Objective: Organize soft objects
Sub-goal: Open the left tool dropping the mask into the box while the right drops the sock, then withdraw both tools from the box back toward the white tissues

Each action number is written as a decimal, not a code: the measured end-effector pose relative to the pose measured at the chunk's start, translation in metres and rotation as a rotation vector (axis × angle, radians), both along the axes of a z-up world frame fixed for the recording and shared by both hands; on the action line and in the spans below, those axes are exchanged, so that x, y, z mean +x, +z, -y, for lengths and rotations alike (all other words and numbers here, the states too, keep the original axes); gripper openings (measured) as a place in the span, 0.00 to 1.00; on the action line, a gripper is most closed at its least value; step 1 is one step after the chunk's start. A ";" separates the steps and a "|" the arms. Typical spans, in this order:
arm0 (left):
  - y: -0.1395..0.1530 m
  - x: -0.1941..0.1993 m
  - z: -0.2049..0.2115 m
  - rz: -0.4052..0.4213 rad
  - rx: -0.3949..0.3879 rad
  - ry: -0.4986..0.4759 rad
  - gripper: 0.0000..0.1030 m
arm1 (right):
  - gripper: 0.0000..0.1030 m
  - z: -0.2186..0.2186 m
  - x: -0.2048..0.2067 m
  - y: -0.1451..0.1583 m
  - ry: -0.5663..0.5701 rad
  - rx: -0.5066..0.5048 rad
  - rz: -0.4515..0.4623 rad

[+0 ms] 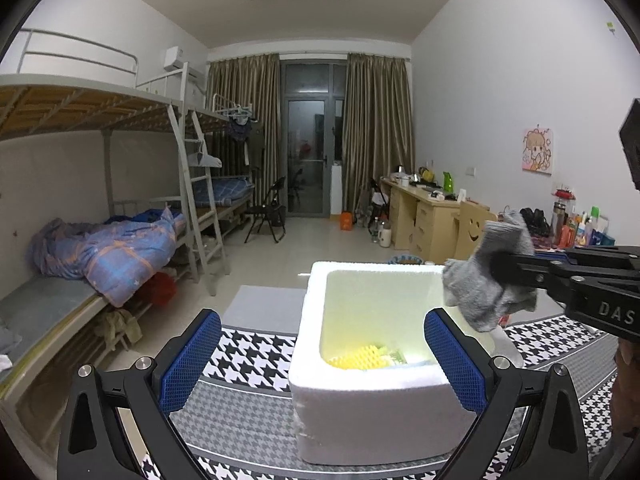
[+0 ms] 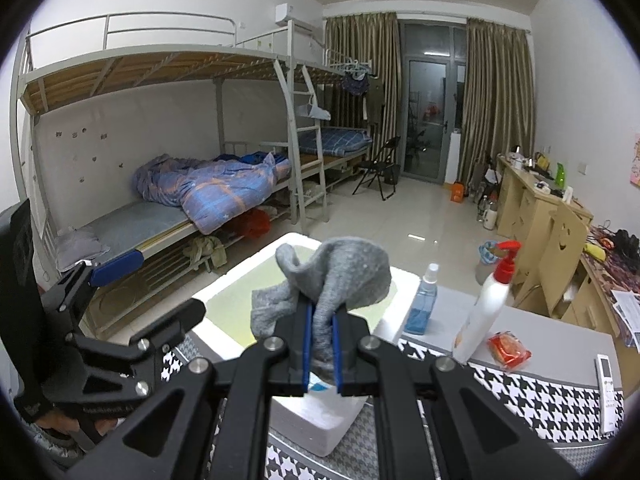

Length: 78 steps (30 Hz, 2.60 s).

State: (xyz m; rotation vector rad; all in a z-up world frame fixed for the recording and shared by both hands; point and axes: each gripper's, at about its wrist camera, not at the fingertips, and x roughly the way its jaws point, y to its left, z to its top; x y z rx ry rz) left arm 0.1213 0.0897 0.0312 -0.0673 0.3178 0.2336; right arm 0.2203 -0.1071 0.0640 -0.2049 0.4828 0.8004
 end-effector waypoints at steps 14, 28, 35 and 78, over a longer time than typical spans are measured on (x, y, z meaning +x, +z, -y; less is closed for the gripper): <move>-0.009 -0.004 -0.001 -0.014 -0.009 -0.009 0.99 | 0.46 -0.019 0.016 -0.012 0.018 -0.032 -0.087; -0.005 -0.009 0.007 -0.020 0.009 -0.030 0.99 | 0.70 0.009 0.002 -0.002 -0.013 0.019 -0.030; 0.001 -0.013 0.022 -0.008 0.019 -0.063 0.99 | 0.87 0.035 -0.013 0.003 -0.049 0.049 0.040; 0.012 -0.014 0.089 0.018 0.059 -0.218 0.99 | 0.93 0.144 -0.043 -0.013 -0.425 0.068 0.190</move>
